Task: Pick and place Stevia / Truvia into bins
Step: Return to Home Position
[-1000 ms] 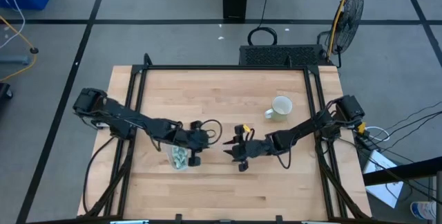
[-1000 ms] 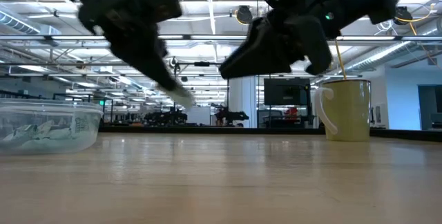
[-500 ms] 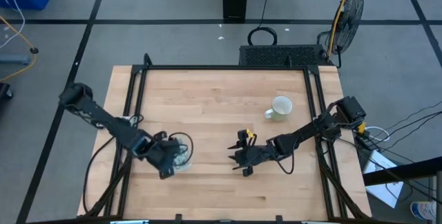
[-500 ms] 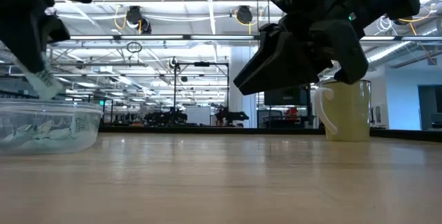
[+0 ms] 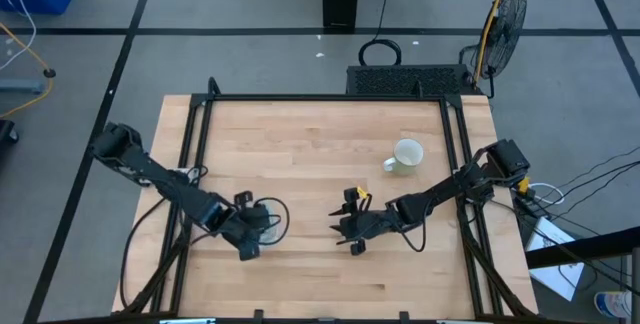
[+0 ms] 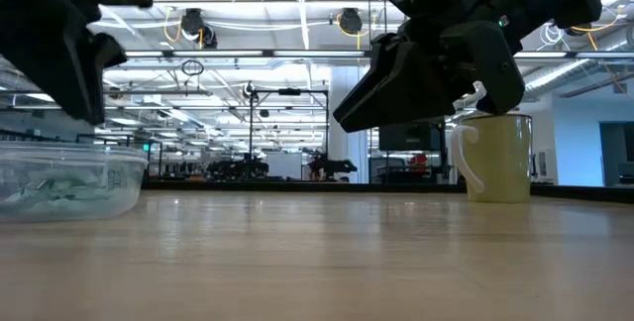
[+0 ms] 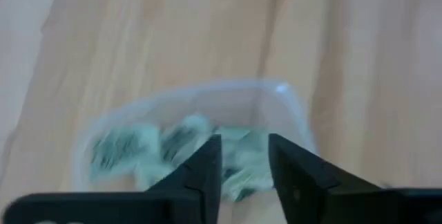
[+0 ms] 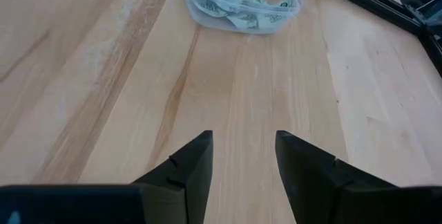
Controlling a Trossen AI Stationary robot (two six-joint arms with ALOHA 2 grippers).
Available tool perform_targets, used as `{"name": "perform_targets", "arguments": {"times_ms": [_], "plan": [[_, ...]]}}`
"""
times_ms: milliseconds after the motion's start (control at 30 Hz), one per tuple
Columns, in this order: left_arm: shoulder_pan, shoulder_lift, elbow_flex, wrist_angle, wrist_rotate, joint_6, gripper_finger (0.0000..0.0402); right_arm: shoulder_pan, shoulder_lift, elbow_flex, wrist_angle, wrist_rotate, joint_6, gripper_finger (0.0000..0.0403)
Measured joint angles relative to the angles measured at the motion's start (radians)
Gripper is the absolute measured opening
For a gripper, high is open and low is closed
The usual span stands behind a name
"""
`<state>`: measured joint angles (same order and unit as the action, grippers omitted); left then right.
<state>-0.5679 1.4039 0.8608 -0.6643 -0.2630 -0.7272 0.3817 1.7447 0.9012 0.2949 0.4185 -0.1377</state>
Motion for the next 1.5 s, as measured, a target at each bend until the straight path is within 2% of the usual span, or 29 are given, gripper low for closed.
{"name": "perform_targets", "arguments": {"times_ms": [133, 267, 433, 533, 633, 767, 833, 967, 1100, 1233, 1400, 1500], "plan": [[0.000, -0.016, 0.000, 0.105, 0.000, 0.117, 0.0150, 0.000, 0.000, 0.000, 0.000, 0.000, -0.010, 0.0153], [0.004, -0.059, 0.008, 0.101, 0.001, 0.128, 0.0156, 0.006, -0.039, 0.000, -0.027, 0.001, -0.013, 0.0153], [0.023, -0.162, 0.041, 0.004, 0.080, 0.097, 0.0157, 0.039, -0.199, 0.000, -0.136, 0.002, -0.059, 0.0153], [0.028, -0.247, 0.048, -0.041, 0.074, 0.090, 0.0157, 0.063, -0.336, 0.000, -0.239, 0.002, -0.052, 0.0153], [0.029, -0.354, 0.050, -0.044, 0.025, 0.169, 0.0157, 0.080, -0.472, 0.000, -0.295, 0.001, 0.021, 0.0153], [0.031, -0.489, 0.050, -0.085, 0.025, 0.350, 0.0157, 0.087, -0.626, 0.000, -0.366, -0.003, 0.192, 0.0153], [0.030, -0.553, 0.050, -0.100, -0.011, 0.367, 0.0157, 0.091, -0.694, 0.000, -0.428, -0.002, 0.312, 0.0153], [0.031, -0.655, 0.043, -0.116, -0.104, 0.394, 0.0157, 0.103, -0.810, -0.023, -0.572, -0.001, 0.416, 0.0153], [0.031, -0.756, -0.064, 0.007, -0.105, 0.418, 0.0157, 0.124, -0.910, -0.173, -0.459, -0.002, 0.421, 0.0153], [0.041, -0.860, -0.271, 0.246, -0.092, 0.432, 0.0157, 0.133, -1.021, -0.344, -0.335, -0.004, 0.430, 0.0153], [0.134, -0.982, -0.479, 0.452, 0.006, 0.438, 0.0157, 0.133, -1.197, -0.461, -0.312, -0.005, 0.456, 0.0153], [0.214, -1.056, -0.542, 0.463, 0.066, 0.445, 0.0157, 0.133, -1.295, -0.517, -0.312, -0.040, 0.450, 0.0153]]}}
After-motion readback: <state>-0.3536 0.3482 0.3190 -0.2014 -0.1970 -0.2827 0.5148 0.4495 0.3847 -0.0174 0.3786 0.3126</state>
